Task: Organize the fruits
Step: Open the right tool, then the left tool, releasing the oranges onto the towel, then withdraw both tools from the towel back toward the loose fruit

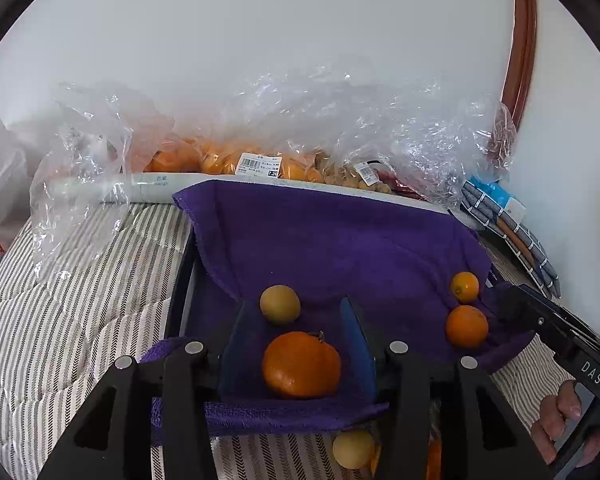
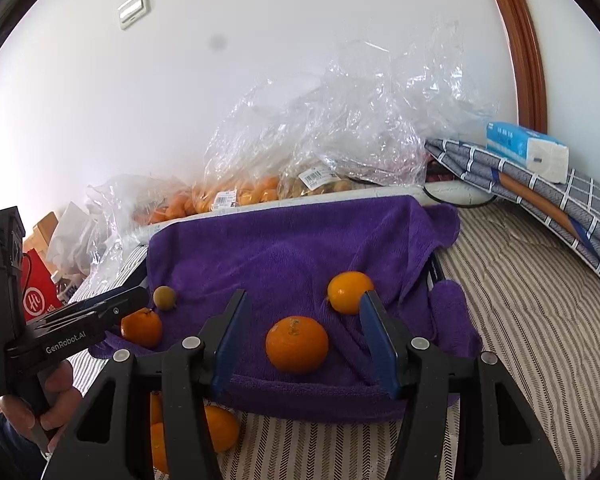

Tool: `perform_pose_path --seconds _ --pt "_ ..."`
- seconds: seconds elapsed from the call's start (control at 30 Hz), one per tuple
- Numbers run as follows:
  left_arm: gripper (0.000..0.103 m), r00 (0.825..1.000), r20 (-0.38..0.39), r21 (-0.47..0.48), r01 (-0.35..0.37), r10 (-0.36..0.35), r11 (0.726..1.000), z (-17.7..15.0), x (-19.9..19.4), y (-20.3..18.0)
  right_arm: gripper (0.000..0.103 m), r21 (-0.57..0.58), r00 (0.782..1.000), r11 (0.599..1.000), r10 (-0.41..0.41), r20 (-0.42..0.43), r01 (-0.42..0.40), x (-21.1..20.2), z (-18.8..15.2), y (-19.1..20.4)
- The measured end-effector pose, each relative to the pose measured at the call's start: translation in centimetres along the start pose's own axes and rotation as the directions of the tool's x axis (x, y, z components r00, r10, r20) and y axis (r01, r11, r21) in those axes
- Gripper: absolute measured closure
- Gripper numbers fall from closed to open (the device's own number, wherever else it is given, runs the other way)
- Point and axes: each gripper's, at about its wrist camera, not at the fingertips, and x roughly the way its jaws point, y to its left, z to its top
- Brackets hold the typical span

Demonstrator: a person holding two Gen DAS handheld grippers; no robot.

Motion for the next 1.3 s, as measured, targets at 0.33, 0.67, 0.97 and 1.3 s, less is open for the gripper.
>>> perform_pose_path --seconds 0.33,0.67,0.97,1.3 --pt "0.058 0.998 0.049 -0.003 -0.026 0.026 1.000 -0.2 -1.2 0.0 0.046 -0.031 0.999 0.999 -0.027 0.029 0.028 -1.1 0.1 0.6" --pt "0.058 0.999 0.051 -0.020 -0.009 0.010 1.000 -1.0 -2.3 0.8 0.046 -0.033 0.999 0.999 0.010 -0.031 -0.011 -2.8 -1.1 1.9" --pt "0.051 0.998 0.054 -0.022 -0.011 0.012 1.000 -2.8 -4.9 1.4 0.048 -0.031 0.997 0.999 0.013 -0.076 -0.015 -5.5 -3.2 2.8" --pt "0.051 0.999 0.043 -0.037 -0.025 0.027 0.999 -4.6 -7.1 2.5 0.056 -0.009 0.986 1.000 0.022 -0.166 -0.024 -4.8 -6.2 4.3"
